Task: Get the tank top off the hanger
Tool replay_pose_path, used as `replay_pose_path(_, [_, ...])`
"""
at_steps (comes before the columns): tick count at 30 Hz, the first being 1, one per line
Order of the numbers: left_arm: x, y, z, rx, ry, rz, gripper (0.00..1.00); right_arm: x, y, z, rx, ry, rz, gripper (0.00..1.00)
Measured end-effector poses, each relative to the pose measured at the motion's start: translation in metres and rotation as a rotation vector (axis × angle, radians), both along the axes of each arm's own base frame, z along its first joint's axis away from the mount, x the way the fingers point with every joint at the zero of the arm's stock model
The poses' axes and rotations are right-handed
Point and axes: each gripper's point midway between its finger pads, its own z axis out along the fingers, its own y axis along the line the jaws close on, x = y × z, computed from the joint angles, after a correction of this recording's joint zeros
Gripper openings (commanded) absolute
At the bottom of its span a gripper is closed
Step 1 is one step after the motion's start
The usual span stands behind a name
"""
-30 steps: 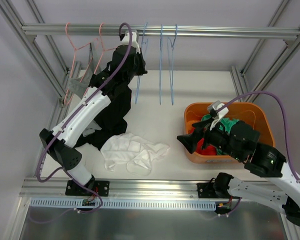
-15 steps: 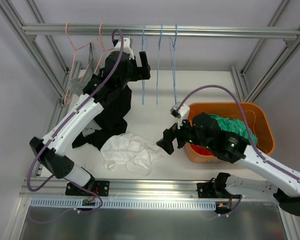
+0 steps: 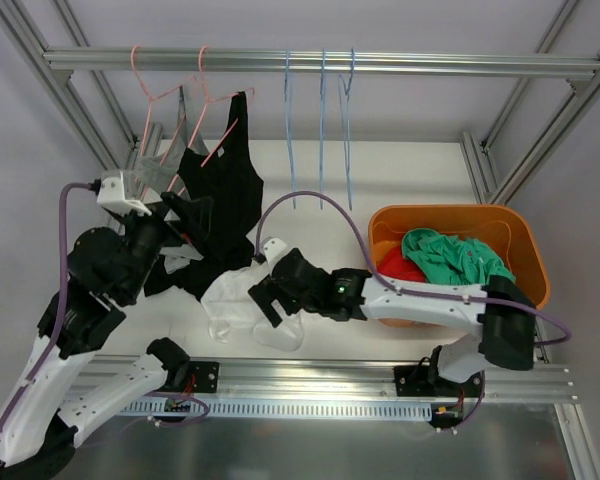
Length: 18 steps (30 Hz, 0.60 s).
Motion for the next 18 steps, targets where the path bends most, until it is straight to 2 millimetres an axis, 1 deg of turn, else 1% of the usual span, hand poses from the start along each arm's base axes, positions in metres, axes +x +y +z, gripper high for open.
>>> replay_pose_path(1, [-0.007, 0.007, -0.007, 0.001, 0.005, 0.008, 0.99, 0.004, 0.007, -0.007, -0.011, -0.001, -0.027, 0.99])
replay_pose_path(3, [-0.015, 0.014, -0.018, 0.016, 0.024, 0.014, 0.99, 0.014, 0.020, -0.021, -0.029, 0.000, -0.078, 1.00])
replay_pose_path(7, [-0.025, 0.021, -0.048, 0.070, 0.096, 0.010, 0.99, 0.030, 0.043, -0.048, -0.059, 0.007, -0.157, 1.00])
replay_pose_path(9, [-0.031, 0.024, -0.060, 0.093, 0.127, 0.005, 0.99, 0.034, 0.050, -0.064, -0.077, 0.020, -0.189, 0.99])
replay_pose_path(13, [-0.042, 0.030, -0.074, 0.119, 0.147, -0.010, 0.99, 0.036, 0.054, -0.093, -0.121, 0.055, -0.244, 1.00])
replay_pose_path(16, [-0.047, 0.034, -0.085, 0.138, 0.155, -0.009, 0.99, 0.035, 0.048, -0.115, -0.172, 0.073, -0.292, 0.99])
replay_pose_path(17, [-0.047, 0.035, -0.090, 0.148, 0.160, -0.006, 0.99, 0.035, 0.044, -0.122, -0.190, 0.075, -0.306, 0.87])
replay_pose_path(18, [-0.047, 0.037, -0.096, 0.159, 0.169, -0.001, 0.99, 0.037, 0.045, -0.122, -0.186, 0.068, -0.320, 0.76])
